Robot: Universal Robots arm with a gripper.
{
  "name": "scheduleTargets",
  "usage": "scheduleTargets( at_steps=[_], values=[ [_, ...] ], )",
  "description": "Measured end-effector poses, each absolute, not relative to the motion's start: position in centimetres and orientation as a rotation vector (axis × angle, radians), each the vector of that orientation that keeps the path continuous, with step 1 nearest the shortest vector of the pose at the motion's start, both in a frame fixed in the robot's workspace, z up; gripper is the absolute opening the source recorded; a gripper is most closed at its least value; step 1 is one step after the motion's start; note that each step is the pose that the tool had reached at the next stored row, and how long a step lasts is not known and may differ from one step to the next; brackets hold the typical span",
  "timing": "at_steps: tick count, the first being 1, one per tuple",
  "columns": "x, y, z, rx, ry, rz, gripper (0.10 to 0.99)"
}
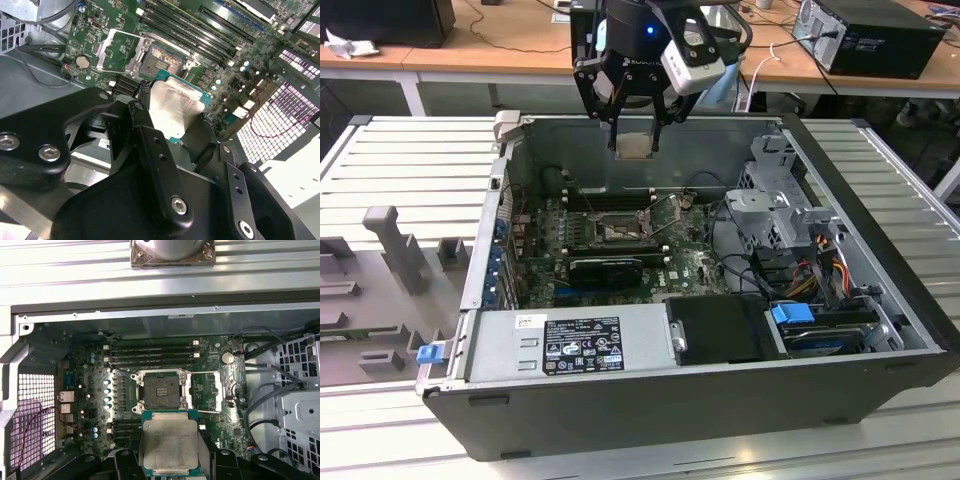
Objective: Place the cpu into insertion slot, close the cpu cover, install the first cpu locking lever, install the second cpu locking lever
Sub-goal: 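Place the cpu into insertion slot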
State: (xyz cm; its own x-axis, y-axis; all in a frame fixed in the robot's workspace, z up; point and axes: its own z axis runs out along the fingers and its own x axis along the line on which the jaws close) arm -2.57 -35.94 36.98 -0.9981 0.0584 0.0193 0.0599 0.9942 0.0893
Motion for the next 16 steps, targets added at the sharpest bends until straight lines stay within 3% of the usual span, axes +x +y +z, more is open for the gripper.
scheduleTargets(
  at_steps=[16],
  values=[
    [-2.57,-35.94,36.98,-0.118,-3.120,-0.141,0.525]
  ],
)
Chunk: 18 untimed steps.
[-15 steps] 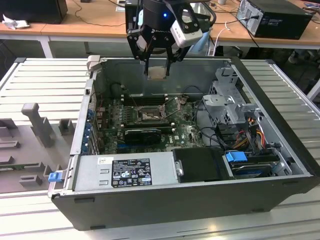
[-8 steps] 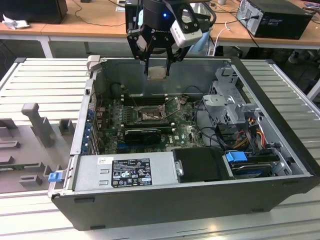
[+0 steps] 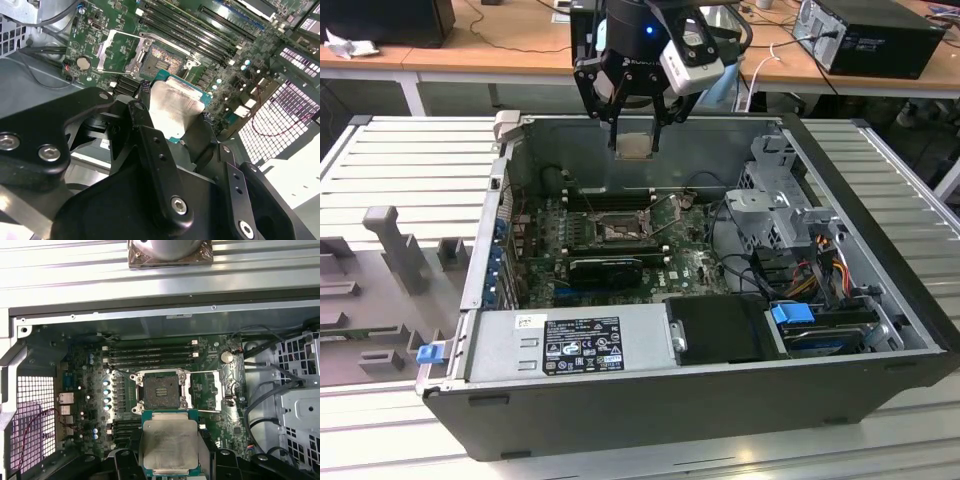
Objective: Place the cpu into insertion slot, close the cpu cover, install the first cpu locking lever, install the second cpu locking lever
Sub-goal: 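Place the cpu into insertion slot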
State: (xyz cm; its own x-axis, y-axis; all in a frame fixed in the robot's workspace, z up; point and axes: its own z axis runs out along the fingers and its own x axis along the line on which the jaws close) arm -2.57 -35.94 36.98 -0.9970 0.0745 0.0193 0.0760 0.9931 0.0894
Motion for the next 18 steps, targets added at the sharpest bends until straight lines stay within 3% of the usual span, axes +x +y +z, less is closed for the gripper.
scheduleTargets(
  at_steps=[18],
  values=[
    [-2.57,-35.94,36.98,-0.160,-3.120,-0.141,0.525]
  ],
)
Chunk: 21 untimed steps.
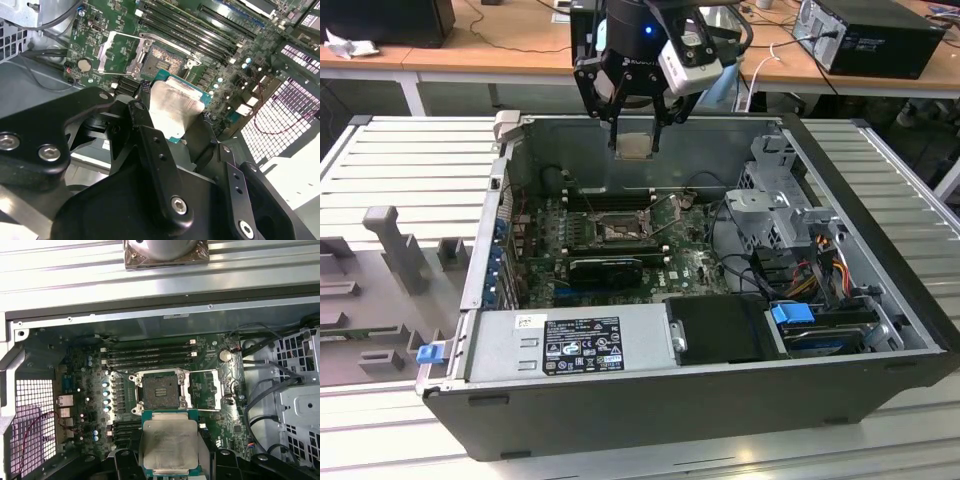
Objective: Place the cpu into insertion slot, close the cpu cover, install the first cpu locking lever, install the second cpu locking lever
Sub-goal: 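Place the cpu into insertion slot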
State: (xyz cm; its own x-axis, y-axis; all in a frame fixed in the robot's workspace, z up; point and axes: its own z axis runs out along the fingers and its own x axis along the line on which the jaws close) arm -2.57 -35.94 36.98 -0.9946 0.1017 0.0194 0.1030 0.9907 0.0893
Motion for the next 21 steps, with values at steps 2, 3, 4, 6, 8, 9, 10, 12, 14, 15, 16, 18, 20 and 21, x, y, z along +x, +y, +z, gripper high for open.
scheduleTargets(
  at_steps=[2,3,4,6,8,9,10,12,14,15,16,18,20,21],
  values=[
    [-2.57,-35.94,36.98,-0.176,-3.119,-0.141,0.525],
    [-2.57,-35.94,36.98,-0.188,-3.119,-0.141,0.525],
    [-2.57,-35.94,36.98,-0.199,-3.118,-0.142,0.525],
    [-2.57,-35.94,36.98,-0.211,-3.118,-0.142,0.525],
    [-2.57,-35.94,36.97,-0.217,-3.118,-0.141,0.525],
    [-2.57,-35.94,36.89,-0.218,-3.118,-0.142,0.525],
    [-2.57,-35.94,36.82,-0.218,-3.118,-0.142,0.525],
    [-2.57,-35.95,36.75,-0.218,-3.118,-0.141,0.525],
    [-2.57,-35.94,36.73,-0.221,-3.117,-0.142,0.525],
    [-2.57,-35.94,36.72,-0.225,-3.117,-0.141,0.525],
    [-2.57,-35.94,36.72,-0.229,-3.117,-0.141,0.525],
    [-2.57,-35.94,36.71,-0.240,-3.117,-0.142,0.525],
    [-2.57,-35.94,36.71,-0.249,-3.116,-0.142,0.525],
    [-2.57,-35.94,36.71,-0.253,-3.116,-0.141,0.525]
  ],
)
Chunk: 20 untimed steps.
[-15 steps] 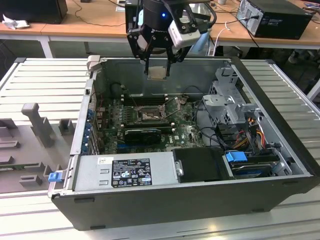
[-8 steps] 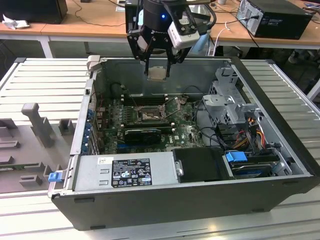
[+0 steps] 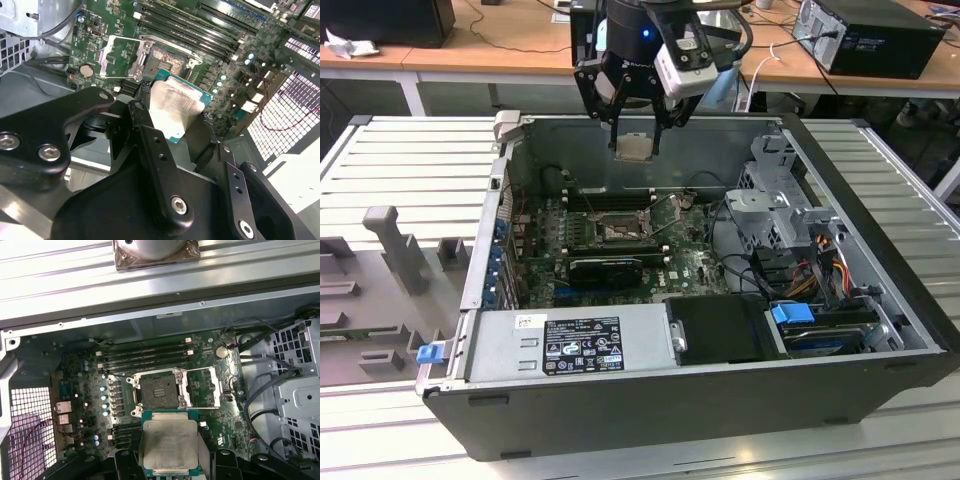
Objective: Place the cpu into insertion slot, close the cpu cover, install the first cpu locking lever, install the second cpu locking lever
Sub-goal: 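Place the cpu into insertion slot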
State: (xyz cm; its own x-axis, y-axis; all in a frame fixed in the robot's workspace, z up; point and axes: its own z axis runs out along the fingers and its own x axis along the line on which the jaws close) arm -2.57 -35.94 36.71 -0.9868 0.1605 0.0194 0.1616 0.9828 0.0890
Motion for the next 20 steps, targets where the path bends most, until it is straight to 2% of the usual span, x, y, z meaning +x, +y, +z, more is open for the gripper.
scheduleTargets(
  at_steps=[20],
  values=[
    [-2.57,-35.94,36.67,-0.391,-3.106,-0.135,0.525]
  ],
)
